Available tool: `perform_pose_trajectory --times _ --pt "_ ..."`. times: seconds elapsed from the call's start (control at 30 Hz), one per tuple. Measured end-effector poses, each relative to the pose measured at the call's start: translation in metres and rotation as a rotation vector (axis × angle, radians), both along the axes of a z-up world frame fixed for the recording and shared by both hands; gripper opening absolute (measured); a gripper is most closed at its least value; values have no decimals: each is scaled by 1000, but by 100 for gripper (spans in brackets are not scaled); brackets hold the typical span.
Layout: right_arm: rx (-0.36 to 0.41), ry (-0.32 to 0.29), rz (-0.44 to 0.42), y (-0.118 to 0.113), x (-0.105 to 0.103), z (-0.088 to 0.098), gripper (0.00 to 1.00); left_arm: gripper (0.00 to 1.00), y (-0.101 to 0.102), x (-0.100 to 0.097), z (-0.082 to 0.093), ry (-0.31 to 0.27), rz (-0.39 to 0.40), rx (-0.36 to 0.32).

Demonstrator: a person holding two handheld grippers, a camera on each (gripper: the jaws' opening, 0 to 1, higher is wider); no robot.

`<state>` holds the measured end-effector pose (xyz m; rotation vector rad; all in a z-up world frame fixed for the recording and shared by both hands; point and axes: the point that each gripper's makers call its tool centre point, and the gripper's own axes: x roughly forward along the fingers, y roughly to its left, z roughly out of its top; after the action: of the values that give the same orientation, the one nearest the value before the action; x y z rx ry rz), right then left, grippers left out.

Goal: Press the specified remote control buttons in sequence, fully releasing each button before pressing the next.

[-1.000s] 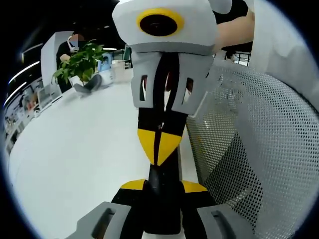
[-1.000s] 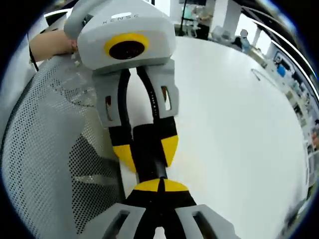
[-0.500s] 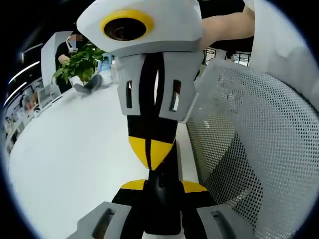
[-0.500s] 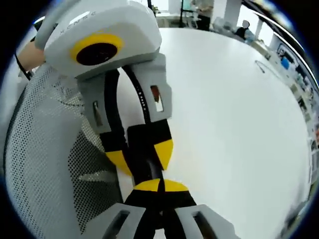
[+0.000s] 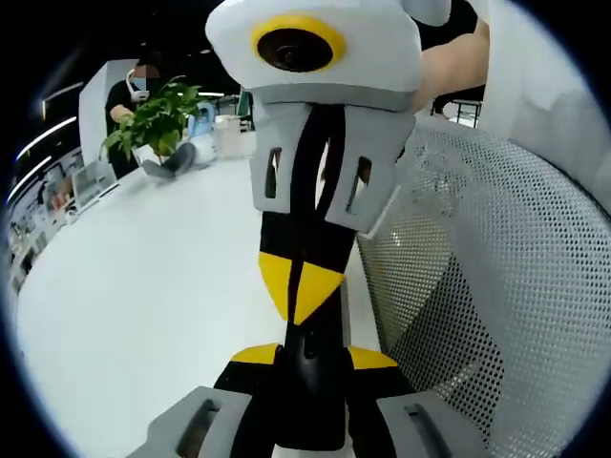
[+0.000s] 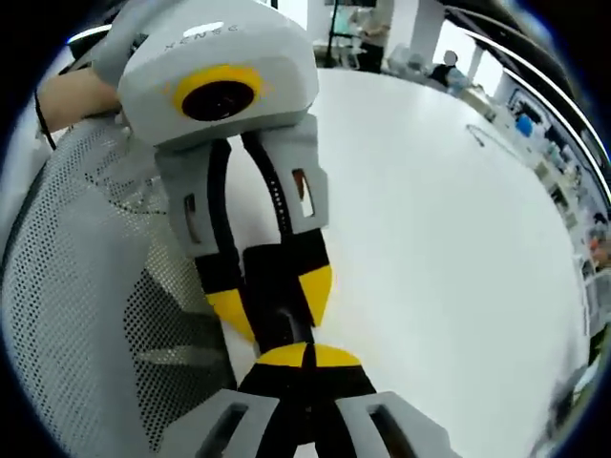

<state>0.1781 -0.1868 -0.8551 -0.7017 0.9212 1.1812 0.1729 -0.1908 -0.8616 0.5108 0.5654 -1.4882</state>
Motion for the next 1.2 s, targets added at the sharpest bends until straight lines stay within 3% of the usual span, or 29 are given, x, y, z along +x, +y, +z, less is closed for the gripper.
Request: perform_pose_trajectory --times 0.07,0.13,0.27,0.63,0.77,1.0,1.13,1.2 --pt "24 11 14 5 -8 2 0 25 0 0 0 1 1 -1" --pt "3 -27 31 3 -6 1 0 25 0 0 0 0 0 -2" --pt "-1 -24 35 4 -5 1 0 25 0 0 0 2 1 -3" --pt "-58 -98 165 8 -6 -2 0 25 0 0 0 1 -2 1" --pt "-58 -103 142 9 -5 -2 0 25 0 0 0 0 -2 1" --pt "-69 -176 193 10 -6 -2 0 25 0 0 0 -1 -2 2" --pt "-31 -139 113 9 -4 -1 0 25 0 0 0 -1 -2 2" --pt "-29 -147 119 8 -4 -1 0 25 0 0 0 -1 -1 1"
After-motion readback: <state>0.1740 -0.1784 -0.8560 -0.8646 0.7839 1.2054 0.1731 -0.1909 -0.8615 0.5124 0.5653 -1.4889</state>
